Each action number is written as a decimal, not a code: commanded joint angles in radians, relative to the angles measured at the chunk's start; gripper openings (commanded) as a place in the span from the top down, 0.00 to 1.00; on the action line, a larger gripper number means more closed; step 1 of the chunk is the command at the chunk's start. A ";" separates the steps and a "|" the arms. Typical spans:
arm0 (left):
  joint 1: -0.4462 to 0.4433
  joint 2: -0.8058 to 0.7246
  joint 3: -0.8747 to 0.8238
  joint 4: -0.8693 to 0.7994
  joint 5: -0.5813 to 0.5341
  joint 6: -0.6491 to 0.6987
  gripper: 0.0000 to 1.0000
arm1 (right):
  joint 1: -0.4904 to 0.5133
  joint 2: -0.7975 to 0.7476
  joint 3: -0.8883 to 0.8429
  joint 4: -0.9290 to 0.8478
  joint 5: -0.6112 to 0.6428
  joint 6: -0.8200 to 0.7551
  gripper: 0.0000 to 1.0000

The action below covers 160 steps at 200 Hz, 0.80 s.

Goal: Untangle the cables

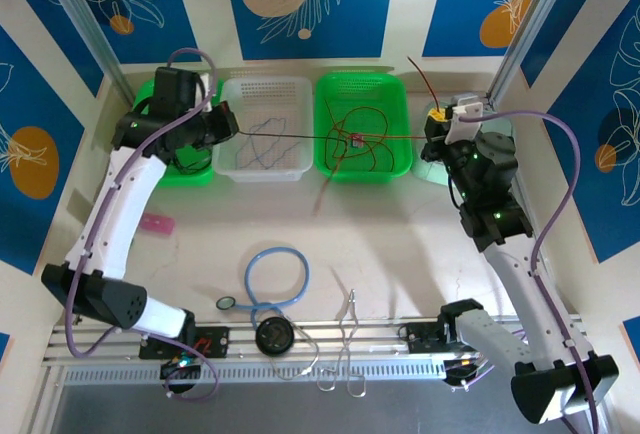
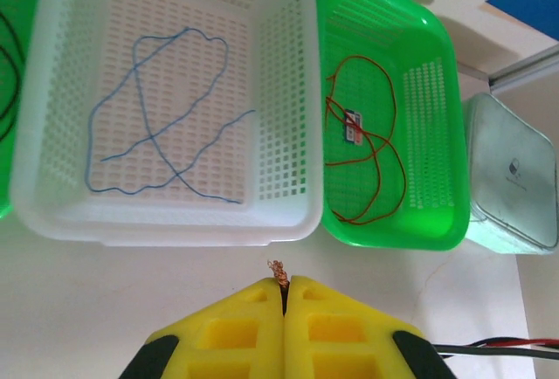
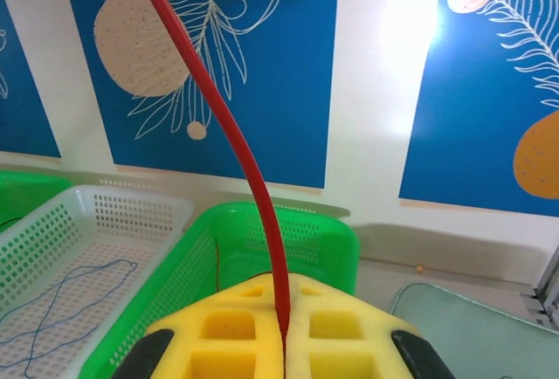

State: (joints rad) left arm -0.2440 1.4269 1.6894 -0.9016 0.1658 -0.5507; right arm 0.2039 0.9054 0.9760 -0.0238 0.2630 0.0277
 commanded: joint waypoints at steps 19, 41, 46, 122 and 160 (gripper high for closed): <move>0.093 -0.077 -0.044 -0.051 0.004 0.045 1.00 | -0.046 -0.022 0.042 -0.018 0.082 0.050 1.00; 0.139 -0.104 -0.071 -0.062 0.017 0.053 1.00 | -0.066 -0.028 0.044 -0.030 0.087 0.059 1.00; 0.150 -0.109 -0.077 -0.061 0.022 0.054 1.00 | -0.070 -0.029 0.044 -0.033 0.091 0.060 1.00; 0.293 -0.164 -0.129 -0.072 0.075 0.070 1.00 | -0.154 -0.061 0.047 -0.077 0.128 0.078 1.00; 0.350 -0.177 -0.137 -0.076 0.098 0.077 1.00 | -0.185 -0.070 0.044 -0.094 0.159 0.093 1.00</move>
State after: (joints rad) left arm 0.0612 1.2774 1.5711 -0.9604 0.2440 -0.5018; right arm 0.0402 0.8551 0.9821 -0.1097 0.3569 0.1001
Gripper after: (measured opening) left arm 0.049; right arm 0.055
